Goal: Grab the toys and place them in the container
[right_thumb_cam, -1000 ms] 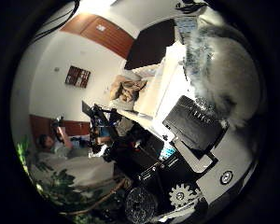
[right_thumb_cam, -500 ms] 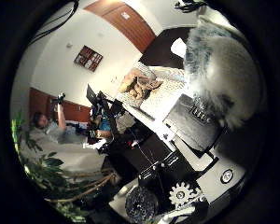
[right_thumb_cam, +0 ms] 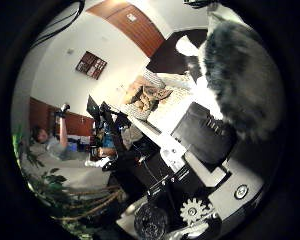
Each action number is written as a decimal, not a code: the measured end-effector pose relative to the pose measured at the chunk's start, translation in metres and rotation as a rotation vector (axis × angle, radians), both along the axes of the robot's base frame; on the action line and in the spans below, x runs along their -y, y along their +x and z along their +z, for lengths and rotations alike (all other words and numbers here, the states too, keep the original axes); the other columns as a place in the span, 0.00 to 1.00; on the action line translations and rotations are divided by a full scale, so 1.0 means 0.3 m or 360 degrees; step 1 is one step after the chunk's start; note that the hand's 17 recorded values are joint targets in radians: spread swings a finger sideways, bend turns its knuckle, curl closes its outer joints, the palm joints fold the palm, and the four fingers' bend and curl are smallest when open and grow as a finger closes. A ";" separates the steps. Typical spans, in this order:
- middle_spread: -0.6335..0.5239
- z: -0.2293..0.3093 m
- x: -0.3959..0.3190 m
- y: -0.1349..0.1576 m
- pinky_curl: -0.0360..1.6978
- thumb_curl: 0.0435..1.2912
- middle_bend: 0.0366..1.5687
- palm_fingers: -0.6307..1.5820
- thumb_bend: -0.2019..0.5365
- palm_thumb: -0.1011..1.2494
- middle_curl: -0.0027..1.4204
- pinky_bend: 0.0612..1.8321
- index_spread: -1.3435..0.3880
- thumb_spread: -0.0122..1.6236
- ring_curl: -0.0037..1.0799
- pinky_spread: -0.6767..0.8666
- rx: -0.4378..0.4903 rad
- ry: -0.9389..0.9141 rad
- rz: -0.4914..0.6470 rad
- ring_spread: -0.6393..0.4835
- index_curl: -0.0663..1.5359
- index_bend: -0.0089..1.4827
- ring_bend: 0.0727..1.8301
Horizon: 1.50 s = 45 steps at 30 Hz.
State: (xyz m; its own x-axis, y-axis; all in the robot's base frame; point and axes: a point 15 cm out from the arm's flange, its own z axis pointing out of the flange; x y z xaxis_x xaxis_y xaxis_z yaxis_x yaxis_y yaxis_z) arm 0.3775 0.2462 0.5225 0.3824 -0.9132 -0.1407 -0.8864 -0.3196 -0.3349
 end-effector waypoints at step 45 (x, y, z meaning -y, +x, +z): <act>0.57 -0.383 1.015 -0.172 0.22 0.24 0.11 0.38 0.25 0.51 0.23 0.22 0.55 0.72 0.23 0.76 -0.0415 -0.0179 -0.0533 0.76 0.21 0.11 0.13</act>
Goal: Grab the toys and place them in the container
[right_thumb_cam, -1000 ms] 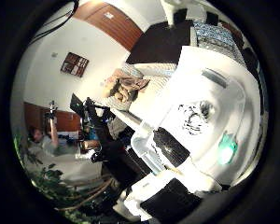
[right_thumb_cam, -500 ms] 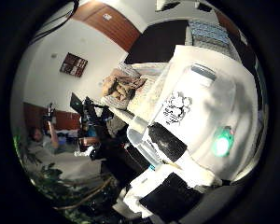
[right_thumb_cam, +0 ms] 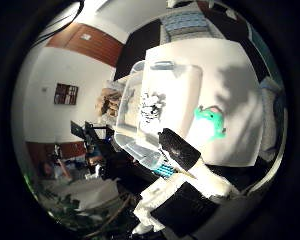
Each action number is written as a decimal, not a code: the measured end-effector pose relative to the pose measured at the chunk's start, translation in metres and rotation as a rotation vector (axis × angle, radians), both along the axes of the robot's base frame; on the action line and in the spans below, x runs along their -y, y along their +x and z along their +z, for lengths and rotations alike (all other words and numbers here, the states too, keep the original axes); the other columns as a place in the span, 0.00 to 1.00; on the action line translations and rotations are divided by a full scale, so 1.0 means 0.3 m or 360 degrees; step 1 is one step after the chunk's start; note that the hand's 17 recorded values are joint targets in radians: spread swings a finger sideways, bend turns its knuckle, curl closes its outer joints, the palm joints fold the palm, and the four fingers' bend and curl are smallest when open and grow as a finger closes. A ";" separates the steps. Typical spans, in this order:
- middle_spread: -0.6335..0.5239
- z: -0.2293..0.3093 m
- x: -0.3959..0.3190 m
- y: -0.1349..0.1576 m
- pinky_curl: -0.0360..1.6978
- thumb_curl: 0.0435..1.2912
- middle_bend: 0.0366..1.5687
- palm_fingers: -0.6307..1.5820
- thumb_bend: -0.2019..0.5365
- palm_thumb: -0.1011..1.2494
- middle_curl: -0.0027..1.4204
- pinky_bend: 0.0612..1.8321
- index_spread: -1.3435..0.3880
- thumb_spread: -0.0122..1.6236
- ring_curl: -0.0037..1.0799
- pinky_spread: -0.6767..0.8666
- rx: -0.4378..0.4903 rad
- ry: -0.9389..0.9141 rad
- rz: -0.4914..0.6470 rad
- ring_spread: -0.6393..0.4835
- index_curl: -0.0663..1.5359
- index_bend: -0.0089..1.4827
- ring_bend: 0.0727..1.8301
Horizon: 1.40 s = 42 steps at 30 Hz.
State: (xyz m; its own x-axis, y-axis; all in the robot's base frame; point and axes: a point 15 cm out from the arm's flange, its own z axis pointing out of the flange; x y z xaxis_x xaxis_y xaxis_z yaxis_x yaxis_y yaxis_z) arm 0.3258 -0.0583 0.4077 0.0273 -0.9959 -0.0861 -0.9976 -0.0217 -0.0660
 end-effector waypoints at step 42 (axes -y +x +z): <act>0.60 -0.694 -0.080 0.028 0.19 0.24 0.10 0.34 0.25 0.52 0.22 0.27 0.57 0.72 0.24 0.75 -0.0174 0.0024 0.0017 0.77 0.20 0.11 0.16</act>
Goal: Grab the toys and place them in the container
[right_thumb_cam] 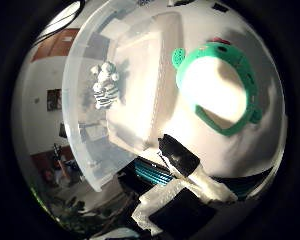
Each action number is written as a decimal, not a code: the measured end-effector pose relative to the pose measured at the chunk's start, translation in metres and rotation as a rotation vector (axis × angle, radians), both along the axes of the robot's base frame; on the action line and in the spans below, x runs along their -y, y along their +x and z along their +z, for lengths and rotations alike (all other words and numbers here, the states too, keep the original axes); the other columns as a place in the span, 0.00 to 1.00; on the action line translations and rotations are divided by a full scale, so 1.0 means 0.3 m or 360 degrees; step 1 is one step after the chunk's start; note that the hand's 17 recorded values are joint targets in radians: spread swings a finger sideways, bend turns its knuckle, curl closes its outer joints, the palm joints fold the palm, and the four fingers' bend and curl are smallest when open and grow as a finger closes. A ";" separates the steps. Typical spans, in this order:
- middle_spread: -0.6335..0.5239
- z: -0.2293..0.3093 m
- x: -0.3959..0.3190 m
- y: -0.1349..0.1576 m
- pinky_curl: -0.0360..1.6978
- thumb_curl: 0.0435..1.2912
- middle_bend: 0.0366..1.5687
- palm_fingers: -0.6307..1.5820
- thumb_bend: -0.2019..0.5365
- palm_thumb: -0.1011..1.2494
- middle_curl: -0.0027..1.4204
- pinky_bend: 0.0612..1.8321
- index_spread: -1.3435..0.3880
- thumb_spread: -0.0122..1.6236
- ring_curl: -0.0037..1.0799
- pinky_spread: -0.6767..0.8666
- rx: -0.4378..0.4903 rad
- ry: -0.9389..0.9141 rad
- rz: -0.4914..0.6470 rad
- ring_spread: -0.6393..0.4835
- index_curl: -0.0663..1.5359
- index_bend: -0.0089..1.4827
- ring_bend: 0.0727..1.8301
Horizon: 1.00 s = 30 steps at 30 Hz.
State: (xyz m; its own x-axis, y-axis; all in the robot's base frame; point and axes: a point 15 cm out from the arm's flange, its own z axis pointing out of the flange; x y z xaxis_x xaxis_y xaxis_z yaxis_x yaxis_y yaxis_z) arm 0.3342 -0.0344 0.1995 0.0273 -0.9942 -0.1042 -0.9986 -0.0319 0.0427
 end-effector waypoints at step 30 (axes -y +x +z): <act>0.34 -0.161 0.020 -0.017 0.25 0.28 0.54 0.85 0.26 0.65 0.43 0.52 0.53 0.68 0.45 0.15 -0.0192 -0.0020 0.0020 0.31 0.28 0.28 0.58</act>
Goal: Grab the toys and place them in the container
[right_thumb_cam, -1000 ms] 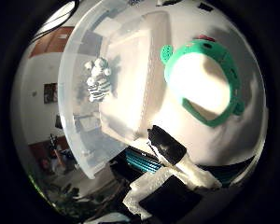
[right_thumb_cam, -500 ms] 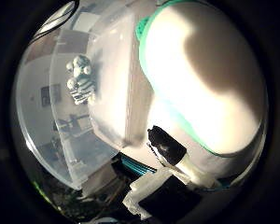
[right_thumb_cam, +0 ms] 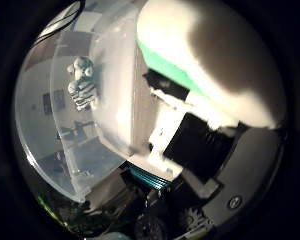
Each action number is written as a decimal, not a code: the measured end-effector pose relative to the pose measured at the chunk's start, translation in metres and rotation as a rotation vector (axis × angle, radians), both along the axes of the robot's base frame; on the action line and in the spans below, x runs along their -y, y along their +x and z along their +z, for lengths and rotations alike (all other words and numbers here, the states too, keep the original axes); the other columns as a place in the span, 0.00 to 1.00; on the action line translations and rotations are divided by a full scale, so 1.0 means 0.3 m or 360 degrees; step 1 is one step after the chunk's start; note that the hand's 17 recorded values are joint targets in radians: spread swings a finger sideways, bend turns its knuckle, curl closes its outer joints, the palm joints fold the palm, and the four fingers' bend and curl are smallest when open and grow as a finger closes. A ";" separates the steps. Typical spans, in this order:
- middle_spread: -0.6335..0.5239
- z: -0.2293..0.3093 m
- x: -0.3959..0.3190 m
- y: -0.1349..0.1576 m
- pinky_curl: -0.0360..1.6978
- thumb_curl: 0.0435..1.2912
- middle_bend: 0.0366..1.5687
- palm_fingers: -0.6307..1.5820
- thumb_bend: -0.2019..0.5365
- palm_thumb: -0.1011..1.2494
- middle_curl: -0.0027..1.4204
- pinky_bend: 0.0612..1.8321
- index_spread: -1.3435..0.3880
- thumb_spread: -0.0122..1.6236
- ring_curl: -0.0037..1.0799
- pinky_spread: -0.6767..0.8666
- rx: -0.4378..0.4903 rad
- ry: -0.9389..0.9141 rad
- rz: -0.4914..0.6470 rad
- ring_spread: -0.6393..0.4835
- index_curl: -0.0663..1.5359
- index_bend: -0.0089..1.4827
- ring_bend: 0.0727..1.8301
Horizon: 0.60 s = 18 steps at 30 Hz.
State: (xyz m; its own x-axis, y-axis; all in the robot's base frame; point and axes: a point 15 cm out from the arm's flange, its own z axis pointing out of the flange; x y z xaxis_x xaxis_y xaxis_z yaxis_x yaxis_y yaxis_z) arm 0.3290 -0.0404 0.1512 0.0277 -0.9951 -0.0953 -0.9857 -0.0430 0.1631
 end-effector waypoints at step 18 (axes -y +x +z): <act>0.41 0.490 0.135 -0.113 0.46 0.53 0.82 0.76 0.25 0.83 0.58 0.73 0.61 0.48 0.68 0.30 0.0120 -0.0217 0.0013 0.36 0.58 0.69 0.74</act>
